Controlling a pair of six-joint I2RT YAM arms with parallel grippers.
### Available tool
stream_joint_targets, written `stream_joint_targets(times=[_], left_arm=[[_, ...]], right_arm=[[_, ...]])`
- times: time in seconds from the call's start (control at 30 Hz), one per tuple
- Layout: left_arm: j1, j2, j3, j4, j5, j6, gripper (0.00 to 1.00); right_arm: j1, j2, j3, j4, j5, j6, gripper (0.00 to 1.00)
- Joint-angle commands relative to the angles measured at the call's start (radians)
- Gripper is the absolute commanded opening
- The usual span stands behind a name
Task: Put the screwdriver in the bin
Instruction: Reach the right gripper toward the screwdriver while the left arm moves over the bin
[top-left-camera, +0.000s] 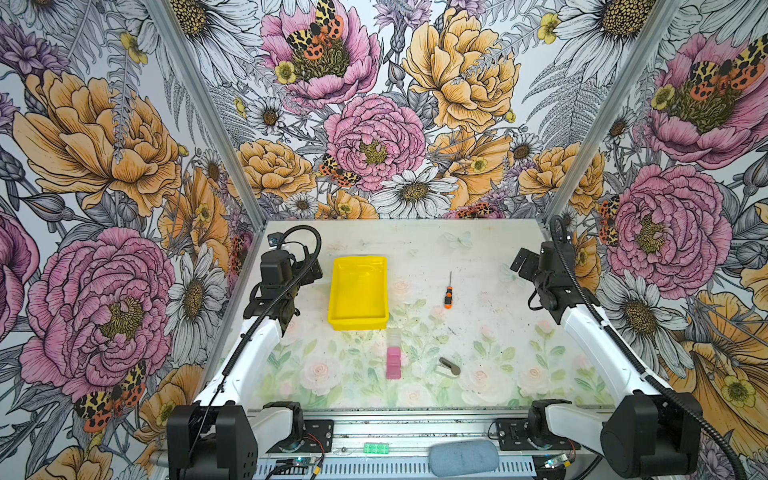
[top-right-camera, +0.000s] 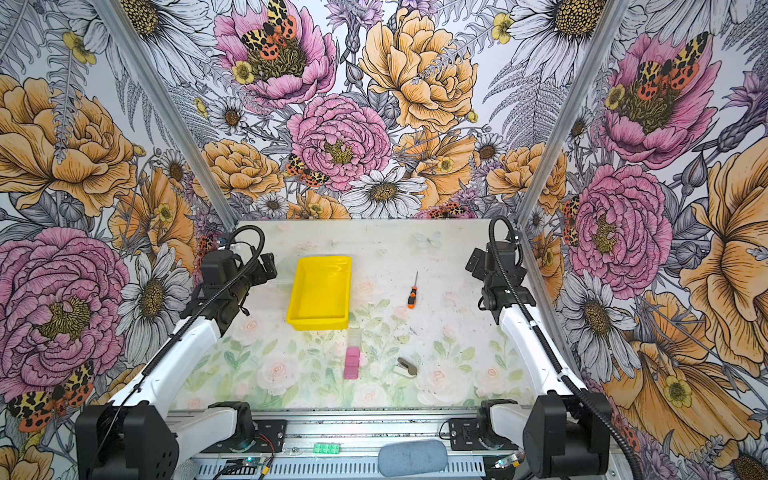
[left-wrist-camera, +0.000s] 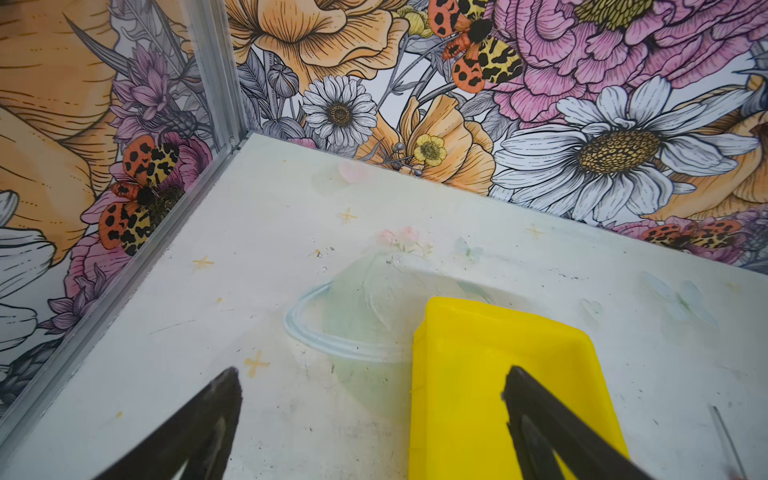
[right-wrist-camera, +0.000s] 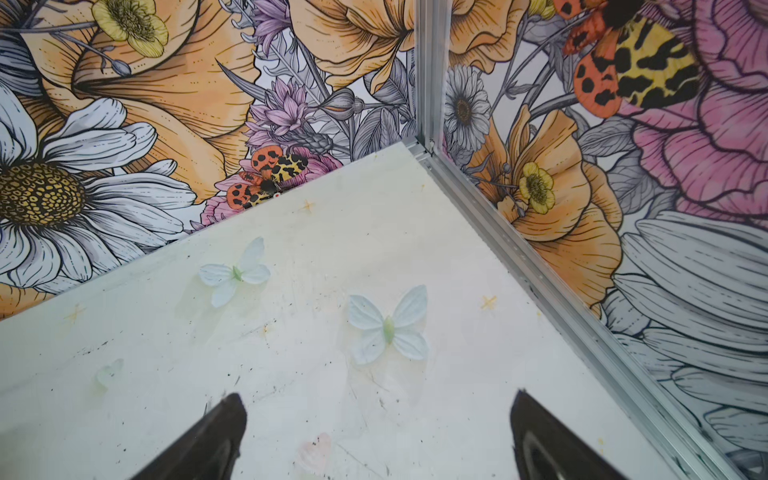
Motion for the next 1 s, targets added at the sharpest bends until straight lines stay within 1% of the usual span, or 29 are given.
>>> stream_joint_targets(times=[0.0, 0.07, 0.23, 0.4, 0.5, 0.6, 0.8, 0.97], left_arm=[[-0.018, 0.026, 0.064, -0.182, 0.105, -0.09, 0.99], [-0.04, 0.035, 0.083, -0.201, 0.142, -0.111, 0.99], [-0.116, 0.046, 0.121, -0.233, 0.146, -0.132, 0.99], [-0.138, 0.082, 0.183, -0.306, 0.213, -0.154, 0.99], [-0.172, 0.11, 0.23, -0.38, 0.233, -0.14, 0.99], [-0.206, 0.111, 0.249, -0.416, 0.267, -0.138, 0.99], [-0.287, 0.088, 0.238, -0.427, 0.309, -0.173, 0.99], [-0.367, 0.097, 0.229, -0.427, 0.334, -0.188, 0.99]], right_arm=[[0.031, 0.017, 0.053, -0.134, -0.049, 0.04, 1.0], [0.059, 0.027, 0.078, -0.167, -0.018, 0.039, 1.0], [0.12, 0.134, 0.204, -0.333, 0.026, 0.071, 1.0], [0.202, 0.208, 0.271, -0.428, 0.034, 0.131, 1.0], [0.239, 0.254, 0.298, -0.456, 0.017, 0.175, 1.0], [0.273, 0.306, 0.33, -0.471, -0.004, 0.199, 1.0], [0.319, 0.426, 0.404, -0.472, -0.069, 0.219, 0.99], [0.335, 0.511, 0.449, -0.471, -0.105, 0.213, 0.99]])
